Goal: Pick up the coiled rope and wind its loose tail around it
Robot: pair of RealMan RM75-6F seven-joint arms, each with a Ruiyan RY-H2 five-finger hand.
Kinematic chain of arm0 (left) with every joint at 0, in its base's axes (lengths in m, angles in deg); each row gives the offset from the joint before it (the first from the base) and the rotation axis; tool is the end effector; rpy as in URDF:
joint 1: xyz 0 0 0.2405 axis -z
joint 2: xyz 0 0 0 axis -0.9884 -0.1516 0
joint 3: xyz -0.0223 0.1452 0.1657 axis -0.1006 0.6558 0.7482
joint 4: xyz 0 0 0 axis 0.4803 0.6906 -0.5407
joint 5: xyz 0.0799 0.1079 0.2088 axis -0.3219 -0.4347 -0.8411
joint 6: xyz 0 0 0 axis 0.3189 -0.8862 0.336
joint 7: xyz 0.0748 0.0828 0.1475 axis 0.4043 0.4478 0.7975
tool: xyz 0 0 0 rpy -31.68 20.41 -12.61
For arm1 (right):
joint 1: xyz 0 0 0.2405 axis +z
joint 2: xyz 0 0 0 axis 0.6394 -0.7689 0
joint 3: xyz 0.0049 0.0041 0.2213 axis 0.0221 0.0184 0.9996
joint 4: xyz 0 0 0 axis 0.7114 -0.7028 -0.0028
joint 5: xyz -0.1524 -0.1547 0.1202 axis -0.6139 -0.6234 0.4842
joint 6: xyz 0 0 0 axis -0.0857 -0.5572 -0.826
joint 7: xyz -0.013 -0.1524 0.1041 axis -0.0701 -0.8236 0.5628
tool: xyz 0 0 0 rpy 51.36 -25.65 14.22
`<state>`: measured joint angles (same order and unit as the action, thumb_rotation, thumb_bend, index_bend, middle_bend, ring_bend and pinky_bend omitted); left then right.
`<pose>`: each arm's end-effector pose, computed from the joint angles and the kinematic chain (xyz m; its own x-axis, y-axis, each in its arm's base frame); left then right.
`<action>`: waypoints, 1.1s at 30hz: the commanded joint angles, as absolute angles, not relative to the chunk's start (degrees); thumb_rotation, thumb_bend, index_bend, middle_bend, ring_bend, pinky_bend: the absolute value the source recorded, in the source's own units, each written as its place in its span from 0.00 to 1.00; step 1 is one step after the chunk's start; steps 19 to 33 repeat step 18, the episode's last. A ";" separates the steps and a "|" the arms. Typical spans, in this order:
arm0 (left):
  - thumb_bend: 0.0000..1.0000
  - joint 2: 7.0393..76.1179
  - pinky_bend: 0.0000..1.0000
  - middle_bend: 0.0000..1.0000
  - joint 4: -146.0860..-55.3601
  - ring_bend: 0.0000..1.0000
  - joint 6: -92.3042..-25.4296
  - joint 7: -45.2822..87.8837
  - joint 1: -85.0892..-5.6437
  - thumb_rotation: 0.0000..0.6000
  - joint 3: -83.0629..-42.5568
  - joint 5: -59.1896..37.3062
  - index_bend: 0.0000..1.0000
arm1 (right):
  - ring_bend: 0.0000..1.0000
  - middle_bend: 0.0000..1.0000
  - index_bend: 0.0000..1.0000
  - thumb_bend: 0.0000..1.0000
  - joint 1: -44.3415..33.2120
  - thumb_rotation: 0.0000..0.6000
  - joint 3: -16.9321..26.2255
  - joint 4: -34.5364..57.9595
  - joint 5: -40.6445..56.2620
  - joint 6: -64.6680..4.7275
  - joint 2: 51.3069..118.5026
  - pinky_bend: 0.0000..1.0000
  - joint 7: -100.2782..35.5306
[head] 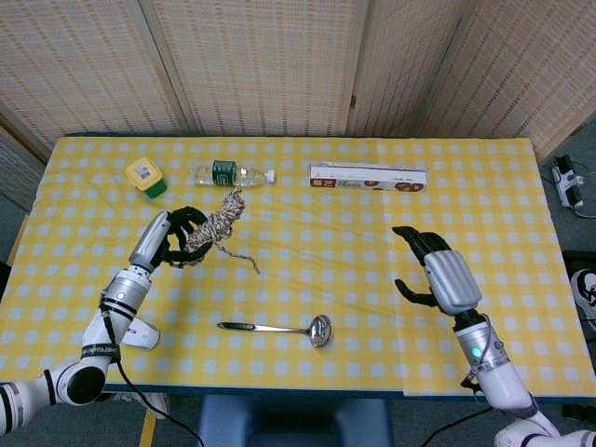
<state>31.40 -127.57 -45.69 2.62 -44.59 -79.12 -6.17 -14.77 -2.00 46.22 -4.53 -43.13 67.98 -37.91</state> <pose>-0.0947 0.3993 0.0344 -0.3546 0.3037 0.8843 0.9152 -0.0812 0.3948 -0.1622 -0.2875 0.0554 0.1631 -0.1166 0.9797 -0.9695 -0.2031 0.1373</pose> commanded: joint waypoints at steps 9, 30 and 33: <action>0.57 31.45 0.70 0.63 -128.16 0.64 -49.49 3.76 -45.57 1.00 -77.44 -8.65 0.63 | 0.22 0.18 0.16 0.36 -31.92 1.00 -9.88 38.51 -12.65 -59.32 64.46 0.17 -30.21; 0.57 31.89 0.70 0.63 -129.00 0.64 -51.62 5.62 -45.51 1.00 -76.69 -9.06 0.64 | 0.21 0.18 0.16 0.36 -33.67 1.00 -8.97 33.29 -14.23 -57.88 65.02 0.17 -25.54; 0.57 31.89 0.70 0.63 -129.00 0.64 -51.62 5.62 -45.51 1.00 -76.69 -9.06 0.64 | 0.21 0.18 0.16 0.36 -33.67 1.00 -8.97 33.29 -14.23 -57.88 65.02 0.17 -25.54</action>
